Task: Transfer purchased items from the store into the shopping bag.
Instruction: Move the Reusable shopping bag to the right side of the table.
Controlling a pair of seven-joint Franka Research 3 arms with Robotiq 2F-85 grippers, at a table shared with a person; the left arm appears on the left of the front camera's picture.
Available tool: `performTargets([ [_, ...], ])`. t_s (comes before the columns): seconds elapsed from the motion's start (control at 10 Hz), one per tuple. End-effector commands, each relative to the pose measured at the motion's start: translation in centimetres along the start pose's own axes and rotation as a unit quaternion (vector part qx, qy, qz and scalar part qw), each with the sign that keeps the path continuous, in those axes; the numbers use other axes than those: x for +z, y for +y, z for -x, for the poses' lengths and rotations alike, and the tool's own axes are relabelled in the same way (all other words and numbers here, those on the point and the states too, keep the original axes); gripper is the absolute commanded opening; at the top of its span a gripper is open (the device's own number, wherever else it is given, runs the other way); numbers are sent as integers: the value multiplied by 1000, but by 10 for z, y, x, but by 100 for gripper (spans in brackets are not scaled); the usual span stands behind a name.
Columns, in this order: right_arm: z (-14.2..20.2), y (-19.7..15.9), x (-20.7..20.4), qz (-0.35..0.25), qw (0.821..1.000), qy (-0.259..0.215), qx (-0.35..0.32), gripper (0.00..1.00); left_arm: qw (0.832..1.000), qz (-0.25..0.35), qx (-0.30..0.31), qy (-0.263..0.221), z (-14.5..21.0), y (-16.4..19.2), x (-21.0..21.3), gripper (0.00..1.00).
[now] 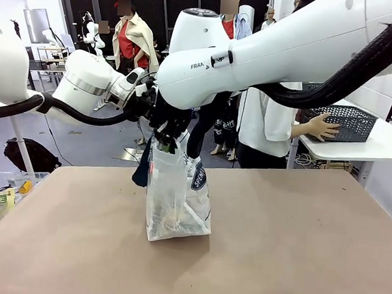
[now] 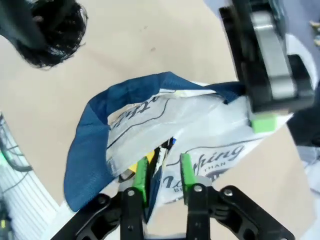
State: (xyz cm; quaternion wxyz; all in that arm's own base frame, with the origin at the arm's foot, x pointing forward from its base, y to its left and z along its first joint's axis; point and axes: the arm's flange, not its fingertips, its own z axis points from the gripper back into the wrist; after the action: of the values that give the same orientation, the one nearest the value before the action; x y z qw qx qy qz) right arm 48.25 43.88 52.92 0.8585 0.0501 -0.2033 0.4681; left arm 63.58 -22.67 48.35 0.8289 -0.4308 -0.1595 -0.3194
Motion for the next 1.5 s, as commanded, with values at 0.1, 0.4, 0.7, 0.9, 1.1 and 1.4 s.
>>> performTargets([
  [0.1,33,6,30,17,997,-42,-56,100,1000,-15,8,14,1,-1,1,0],
  [0.4,68,-14,90,48,984,-110,-132,100,1000,-16,3,19,2,-1,1,0],
  [0.7,124,-94,161,112,936,-139,-304,100,999,-37,-1,20,3,-4,5,0],
  [0.9,182,-163,184,128,886,-134,-425,100,998,-56,7,21,4,-9,5,0],
  [1.1,245,-228,176,132,836,-106,-522,100,997,-72,9,27,0,-18,4,0],
  [1.4,294,-281,137,140,779,-57,-609,100,995,-96,14,37,-6,-25,3,0],
])
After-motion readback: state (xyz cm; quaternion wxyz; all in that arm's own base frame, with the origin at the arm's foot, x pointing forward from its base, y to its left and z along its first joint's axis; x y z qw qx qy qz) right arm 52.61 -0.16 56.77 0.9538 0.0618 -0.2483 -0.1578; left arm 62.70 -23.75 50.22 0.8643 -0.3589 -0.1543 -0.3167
